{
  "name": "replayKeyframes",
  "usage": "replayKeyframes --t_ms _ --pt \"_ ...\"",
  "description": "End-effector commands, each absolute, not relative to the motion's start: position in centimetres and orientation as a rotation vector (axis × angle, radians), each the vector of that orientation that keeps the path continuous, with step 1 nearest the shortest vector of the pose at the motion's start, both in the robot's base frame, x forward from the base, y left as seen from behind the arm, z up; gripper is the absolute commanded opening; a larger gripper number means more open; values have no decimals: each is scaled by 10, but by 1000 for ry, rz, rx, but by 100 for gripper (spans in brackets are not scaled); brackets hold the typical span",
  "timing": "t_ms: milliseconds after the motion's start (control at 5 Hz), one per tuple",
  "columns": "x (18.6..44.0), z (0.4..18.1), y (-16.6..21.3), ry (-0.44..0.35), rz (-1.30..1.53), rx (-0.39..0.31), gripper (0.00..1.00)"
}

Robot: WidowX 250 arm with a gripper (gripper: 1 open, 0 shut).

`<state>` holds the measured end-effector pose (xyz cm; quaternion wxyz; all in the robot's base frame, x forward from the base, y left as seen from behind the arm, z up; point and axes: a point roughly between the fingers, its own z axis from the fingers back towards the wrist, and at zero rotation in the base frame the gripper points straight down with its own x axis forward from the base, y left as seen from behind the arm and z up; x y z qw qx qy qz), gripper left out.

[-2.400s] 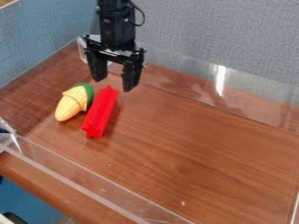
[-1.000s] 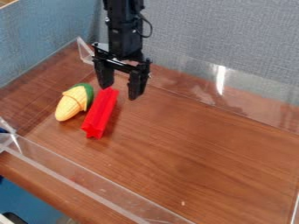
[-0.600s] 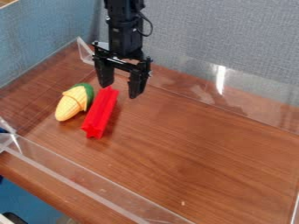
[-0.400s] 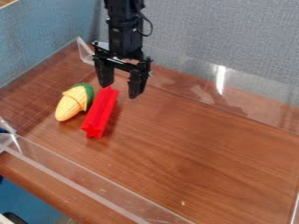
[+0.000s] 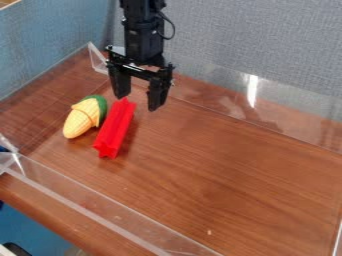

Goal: Push the yellow object to the left side of the table

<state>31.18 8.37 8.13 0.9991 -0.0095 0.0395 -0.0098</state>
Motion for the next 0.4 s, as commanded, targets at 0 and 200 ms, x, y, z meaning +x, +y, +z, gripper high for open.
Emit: replayKeyframes --t_ms 0,200 --pt "322 98 87 21 -13 -5 100" --pt "322 97 88 27 -8 -6 100"
